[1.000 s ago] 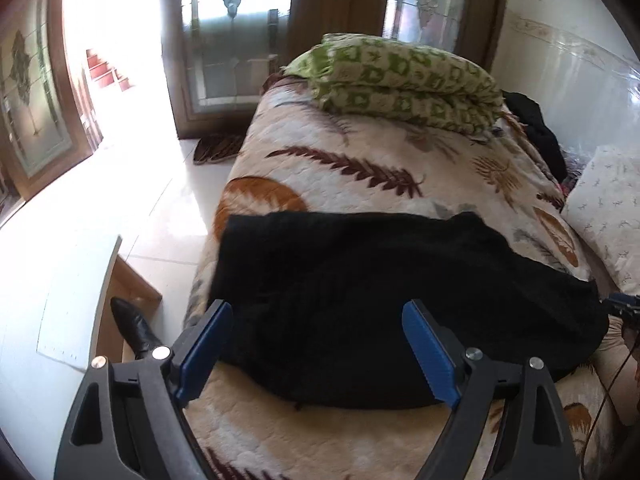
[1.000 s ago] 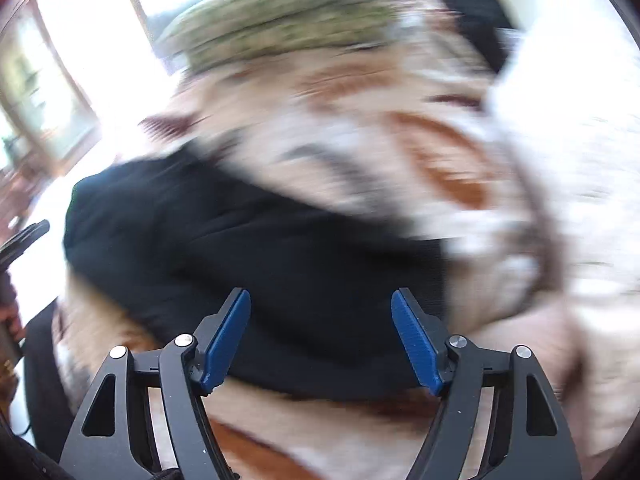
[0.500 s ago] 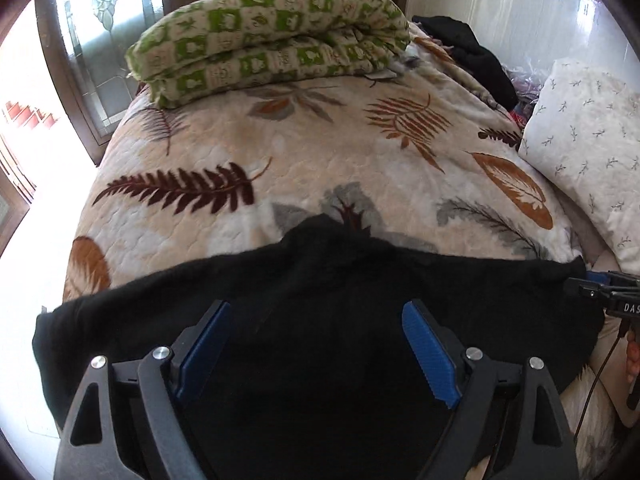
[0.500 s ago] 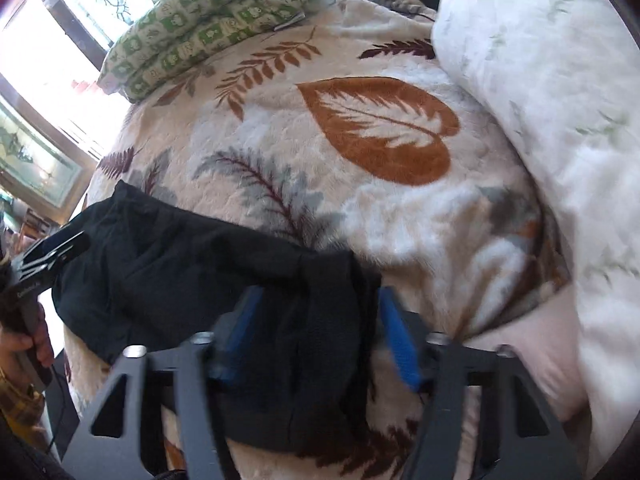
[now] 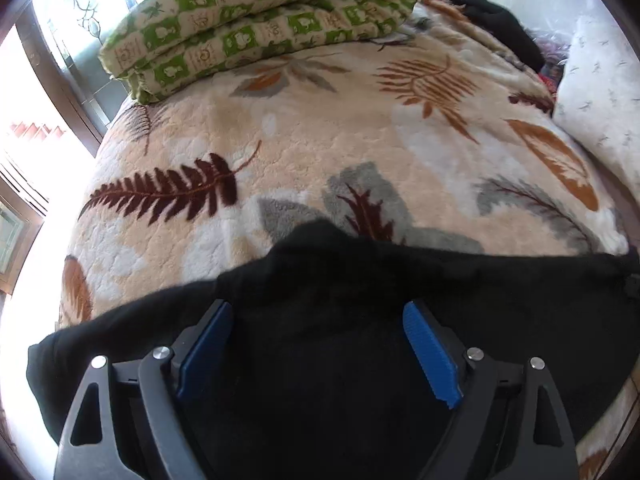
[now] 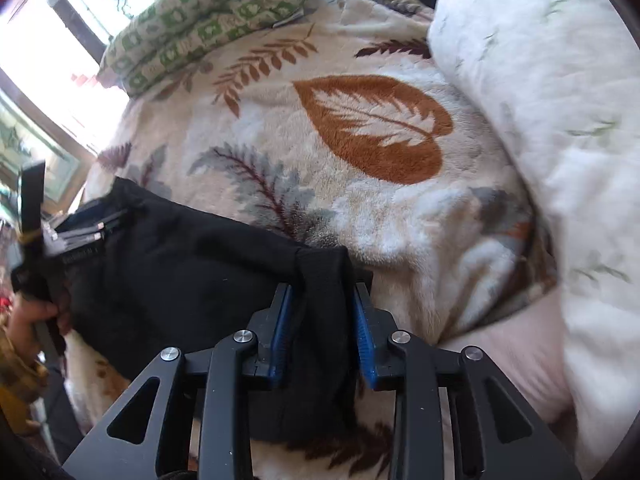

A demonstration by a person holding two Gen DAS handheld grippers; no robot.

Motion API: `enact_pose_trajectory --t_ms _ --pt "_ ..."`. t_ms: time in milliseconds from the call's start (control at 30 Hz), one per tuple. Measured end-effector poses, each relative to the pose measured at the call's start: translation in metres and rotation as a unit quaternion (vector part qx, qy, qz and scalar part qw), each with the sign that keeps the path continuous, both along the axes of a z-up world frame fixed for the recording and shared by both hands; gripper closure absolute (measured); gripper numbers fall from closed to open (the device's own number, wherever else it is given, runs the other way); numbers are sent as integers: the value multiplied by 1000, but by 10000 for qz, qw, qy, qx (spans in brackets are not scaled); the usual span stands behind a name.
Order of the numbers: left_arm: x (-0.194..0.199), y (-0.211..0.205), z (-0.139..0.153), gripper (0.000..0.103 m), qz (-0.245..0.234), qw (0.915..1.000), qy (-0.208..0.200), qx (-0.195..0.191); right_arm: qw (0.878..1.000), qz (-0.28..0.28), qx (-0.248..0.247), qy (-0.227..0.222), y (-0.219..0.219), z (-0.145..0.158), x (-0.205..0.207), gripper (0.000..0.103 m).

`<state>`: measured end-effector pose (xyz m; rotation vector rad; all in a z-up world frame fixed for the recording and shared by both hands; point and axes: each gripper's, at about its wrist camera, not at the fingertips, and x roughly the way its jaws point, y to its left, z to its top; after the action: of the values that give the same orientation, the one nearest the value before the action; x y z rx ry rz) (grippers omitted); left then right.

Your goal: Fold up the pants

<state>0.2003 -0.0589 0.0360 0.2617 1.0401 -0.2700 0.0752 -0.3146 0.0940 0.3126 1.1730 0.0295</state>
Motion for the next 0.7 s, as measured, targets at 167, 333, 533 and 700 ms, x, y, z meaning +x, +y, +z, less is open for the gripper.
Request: enact_pose_trajectory --t_ms 167,333,533,700 --pt "-49 16 20 15 -290 9982 -165 -502 9990 -391 194 30 4 28 -30 70" --pt "-90 20 23 15 -647 9957 -209 -625 9956 -181 868 -303 43 35 -62 70" --pt "-106 26 -8 15 -528 9977 211 -366 9970 318 689 -158 81 -6 -51 70" --pt "-135 23 -12 15 -948 9951 -253 141 9983 207 523 120 72 -26 -54 81"
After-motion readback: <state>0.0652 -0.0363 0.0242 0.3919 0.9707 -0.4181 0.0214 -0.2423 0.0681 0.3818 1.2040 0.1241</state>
